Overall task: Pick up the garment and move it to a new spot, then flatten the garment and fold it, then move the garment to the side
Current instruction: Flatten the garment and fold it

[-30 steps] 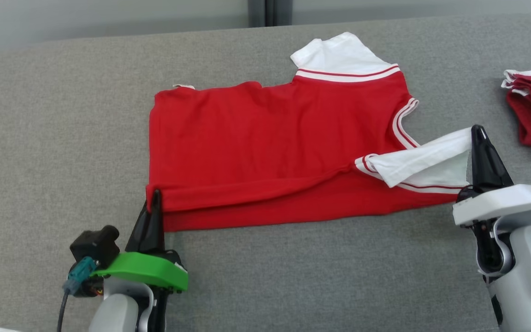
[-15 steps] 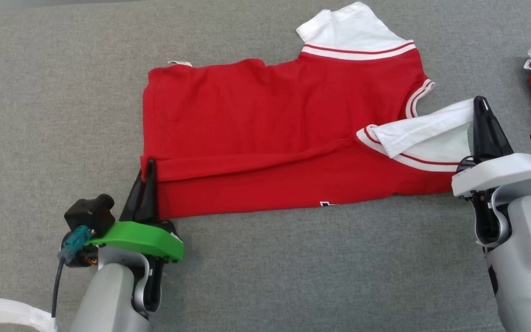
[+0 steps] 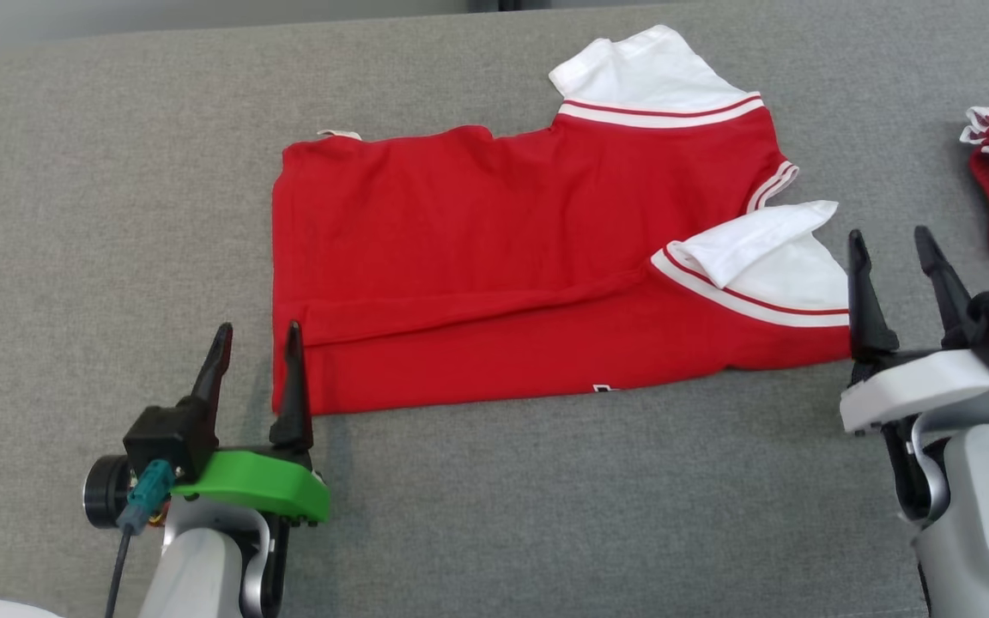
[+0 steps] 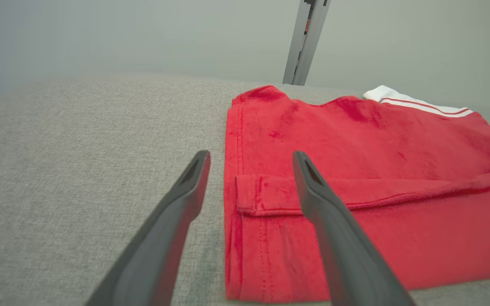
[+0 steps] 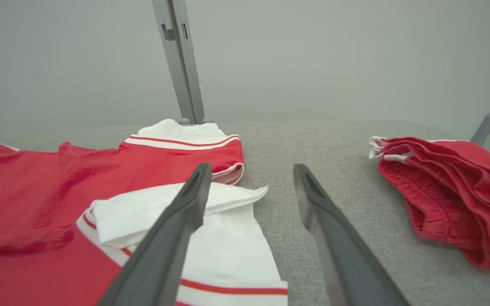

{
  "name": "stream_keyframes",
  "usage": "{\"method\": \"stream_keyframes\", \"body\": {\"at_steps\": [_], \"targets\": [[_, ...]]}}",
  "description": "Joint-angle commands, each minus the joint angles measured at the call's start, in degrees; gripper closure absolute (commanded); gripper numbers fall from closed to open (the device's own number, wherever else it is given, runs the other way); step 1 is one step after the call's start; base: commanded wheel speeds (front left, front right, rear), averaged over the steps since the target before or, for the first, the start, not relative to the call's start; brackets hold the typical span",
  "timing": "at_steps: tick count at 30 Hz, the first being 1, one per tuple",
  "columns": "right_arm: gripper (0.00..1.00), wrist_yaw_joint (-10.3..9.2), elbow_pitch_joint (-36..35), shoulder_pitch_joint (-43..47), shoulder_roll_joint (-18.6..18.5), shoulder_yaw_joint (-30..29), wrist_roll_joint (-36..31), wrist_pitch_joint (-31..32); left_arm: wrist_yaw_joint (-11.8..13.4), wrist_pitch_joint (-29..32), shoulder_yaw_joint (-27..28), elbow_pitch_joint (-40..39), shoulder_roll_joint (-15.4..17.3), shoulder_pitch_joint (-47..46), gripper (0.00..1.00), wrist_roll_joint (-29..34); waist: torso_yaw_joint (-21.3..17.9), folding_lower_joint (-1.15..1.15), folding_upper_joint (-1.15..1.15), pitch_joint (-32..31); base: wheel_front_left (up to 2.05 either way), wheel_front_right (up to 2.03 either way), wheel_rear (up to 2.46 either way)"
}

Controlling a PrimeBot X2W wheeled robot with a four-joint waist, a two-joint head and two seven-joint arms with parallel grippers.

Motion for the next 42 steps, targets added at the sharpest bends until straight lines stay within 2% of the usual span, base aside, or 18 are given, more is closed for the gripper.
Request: {"method": "stream_keyframes", "body": {"at_steps": [1,7,16,29,30,31,32,33,34,35,42], "targets": [[0.00,-0.08,-0.1,1.2,0.2,-0.2,-0.7,-0.1,0.0,-0.1,0.0,0.3,0.3,0.9,0.00,0.7,-0.1,0.00,0.00,-0.3,0.00,0.00,0.00],[0.00,-0.08,1.4,3.5,0.8,-0.5,-3.6,-0.1,-0.3,0.0,-0.2,3.2,0.3,1.3,0.00,2.4,-0.2,0.00,0.00,0.5,0.00,0.00,0.00],[0.00,-0.08,6.0,2.5,0.6,-1.4,-6.3,-0.1,-0.1,-0.1,-0.3,7.8,0.3,-1.3,0.00,1.6,-0.1,0.00,0.00,2.7,0.00,0.00,0.00],[0.00,-0.08,13.6,1.7,-0.2,0.6,-6.4,0.1,-0.2,0.4,-1.9,16.5,0.3,-2.5,0.00,1.5,0.5,0.00,0.00,3.9,0.00,0.00,0.00],[0.05,-0.08,14.0,1.7,-0.3,0.9,-6.3,0.1,-0.3,0.4,-2.0,17.1,0.3,-2.7,0.00,1.5,0.5,0.00,0.00,3.8,0.00,0.00,0.00],[0.41,-0.08,14.6,1.6,-0.3,1.2,-5.8,0.2,-0.4,0.4,-2.2,17.7,0.3,-2.8,0.00,1.3,0.5,0.00,0.00,3.8,0.00,0.00,0.00],[0.64,-0.08,15.1,1.6,-0.4,1.5,-5.6,0.2,-0.4,0.5,-2.3,18.4,0.3,-2.8,0.00,1.1,0.5,0.00,0.00,3.7,0.00,0.00,0.00],[1.00,-0.08,15.7,1.8,-0.5,1.8,-5.1,0.3,-0.5,0.5,-2.6,19.4,0.3,-2.8,0.25,0.9,0.5,0.00,0.00,3.5,0.00,0.00,0.00],[1.00,-0.08,16.1,1.8,-0.6,2.0,-4.7,0.3,-0.6,0.6,-2.9,20.0,0.3,-2.8,0.89,0.6,0.5,0.00,0.00,3.4,0.00,0.00,0.00],[1.00,-0.09,16.4,1.9,-0.7,2.4,-4.3,0.3,-0.8,0.6,-3.4,20.6,0.3,-2.7,1.00,0.3,0.5,0.00,0.00,3.3,0.00,0.00,0.00],[1.00,-0.14,14.7,2.0,-0.9,3.6,0.5,0.2,-1.4,0.4,-4.6,19.3,0.3,-3.1,1.00,-2.2,0.6,0.00,0.00,2.9,0.00,0.00,0.00]]}}
